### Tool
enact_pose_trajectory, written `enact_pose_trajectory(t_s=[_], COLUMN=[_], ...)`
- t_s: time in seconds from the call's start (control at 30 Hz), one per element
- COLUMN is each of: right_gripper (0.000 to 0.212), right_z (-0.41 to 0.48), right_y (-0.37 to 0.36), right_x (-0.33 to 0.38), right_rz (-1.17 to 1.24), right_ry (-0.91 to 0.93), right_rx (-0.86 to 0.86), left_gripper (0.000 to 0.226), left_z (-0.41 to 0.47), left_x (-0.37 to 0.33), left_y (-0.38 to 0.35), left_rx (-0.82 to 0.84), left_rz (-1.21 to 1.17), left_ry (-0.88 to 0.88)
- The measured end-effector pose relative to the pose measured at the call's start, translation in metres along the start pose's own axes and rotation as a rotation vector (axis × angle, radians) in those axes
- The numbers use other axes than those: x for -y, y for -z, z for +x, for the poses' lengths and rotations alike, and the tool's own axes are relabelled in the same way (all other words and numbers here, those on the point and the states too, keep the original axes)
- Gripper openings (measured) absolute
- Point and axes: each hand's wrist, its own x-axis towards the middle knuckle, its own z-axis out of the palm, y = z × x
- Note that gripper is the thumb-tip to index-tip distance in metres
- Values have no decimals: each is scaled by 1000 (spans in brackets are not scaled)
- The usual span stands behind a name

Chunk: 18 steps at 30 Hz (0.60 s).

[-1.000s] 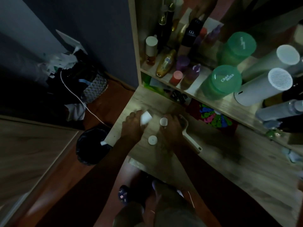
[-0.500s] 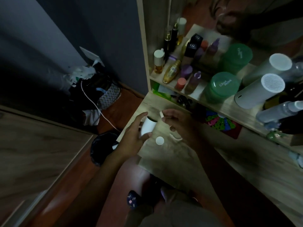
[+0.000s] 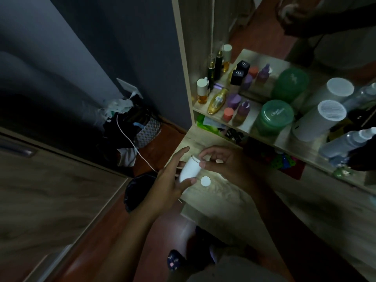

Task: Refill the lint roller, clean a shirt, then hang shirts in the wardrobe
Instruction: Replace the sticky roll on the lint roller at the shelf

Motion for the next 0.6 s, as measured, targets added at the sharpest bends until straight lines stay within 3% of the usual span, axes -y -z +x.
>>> enact_pose_trajectory(t_s=[0.27, 0.43, 0.6], right_gripper=[13, 24, 19], right_z=[2, -2, 2], right_y=[-6, -16, -12], right_x=[-3, -6, -6], right_rz=[-66, -121, -205], right_ry=[37, 52, 198], right_rx=[-98, -205, -179], left_gripper=[67, 64, 60], left_z=[1, 5, 8], left_x=[-8, -14, -19], left_y=[-2, -2, -3], left_rx=[1, -14, -16], left_rz=[-15, -31, 10], left_ry=[-14, -38, -88])
